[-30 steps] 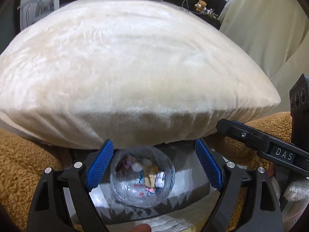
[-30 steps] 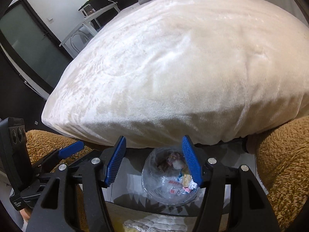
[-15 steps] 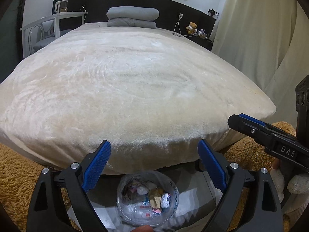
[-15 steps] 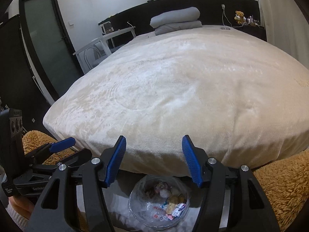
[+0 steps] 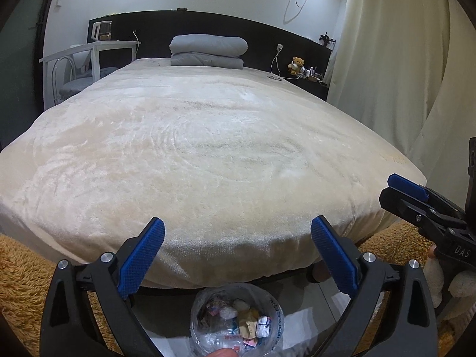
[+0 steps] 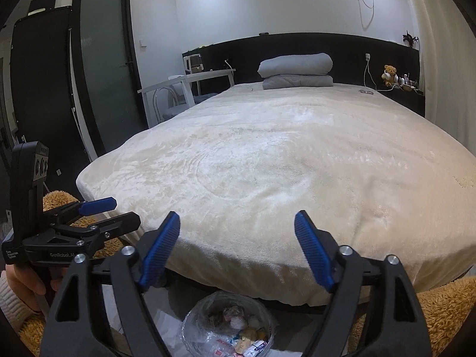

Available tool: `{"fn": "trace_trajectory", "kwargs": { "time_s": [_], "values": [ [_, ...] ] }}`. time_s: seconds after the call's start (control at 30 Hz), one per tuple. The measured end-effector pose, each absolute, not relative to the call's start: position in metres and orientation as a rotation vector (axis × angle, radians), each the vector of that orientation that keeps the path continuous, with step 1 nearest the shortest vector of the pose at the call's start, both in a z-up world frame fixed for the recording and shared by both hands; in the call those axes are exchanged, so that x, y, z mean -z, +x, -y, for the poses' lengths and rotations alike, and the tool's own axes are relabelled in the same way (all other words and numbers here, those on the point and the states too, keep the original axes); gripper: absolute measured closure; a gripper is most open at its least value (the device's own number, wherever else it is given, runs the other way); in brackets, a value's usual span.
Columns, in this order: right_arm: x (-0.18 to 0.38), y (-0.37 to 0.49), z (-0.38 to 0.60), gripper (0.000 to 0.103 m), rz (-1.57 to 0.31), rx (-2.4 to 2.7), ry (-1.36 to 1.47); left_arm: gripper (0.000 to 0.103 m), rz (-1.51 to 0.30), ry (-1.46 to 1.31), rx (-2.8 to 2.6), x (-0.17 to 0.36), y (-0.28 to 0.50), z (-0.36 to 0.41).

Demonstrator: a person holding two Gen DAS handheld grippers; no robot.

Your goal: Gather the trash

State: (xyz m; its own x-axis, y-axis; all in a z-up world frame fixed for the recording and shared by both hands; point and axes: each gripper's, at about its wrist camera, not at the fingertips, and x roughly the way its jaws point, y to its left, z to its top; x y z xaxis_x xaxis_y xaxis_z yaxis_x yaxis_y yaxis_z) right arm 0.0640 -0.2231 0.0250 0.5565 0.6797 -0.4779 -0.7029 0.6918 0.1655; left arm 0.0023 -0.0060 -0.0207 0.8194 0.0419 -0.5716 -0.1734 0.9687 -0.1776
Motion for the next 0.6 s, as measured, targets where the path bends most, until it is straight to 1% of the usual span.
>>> {"fn": "trace_trajectory", "kwargs": {
  "time_s": [0.03,0.07,0.17,0.2,0.23,0.33,0.6],
  "values": [
    [-0.025,0.064,0.224,0.022,-0.537,-0.806,-0.052,0.007,-0.596,-0.226,-0.114,0.02,0.002,0.005],
    [-0.025,0.064,0.224,0.019,-0.534,-0.799,-0.059,0.007,-0.592,-0.225,-0.112,0.02,0.001,0.005],
    [-0.022,0.063,0.224,0.019,-0.535,-0.8,-0.078,0.007,-0.578,-0.216,-0.102,0.019,-0.002,0.004],
    [-0.021,0.063,0.224,0.017,-0.532,-0.804,-0.085,0.007,-0.573,-0.21,-0.098,0.018,-0.004,0.005],
    [-0.021,0.062,0.225,0.004,-0.529,-0.81,-0.088,0.007,-0.567,-0.201,-0.092,0.018,-0.005,0.006],
    [-0.021,0.059,0.227,0.004,-0.499,-0.822,-0.097,0.007,-0.559,-0.179,-0.078,0.017,-0.008,0.008],
    [-0.019,0.058,0.225,0.004,-0.506,-0.842,-0.11,0.007,-0.555,-0.151,-0.074,0.017,-0.011,0.012]
  ]
}}
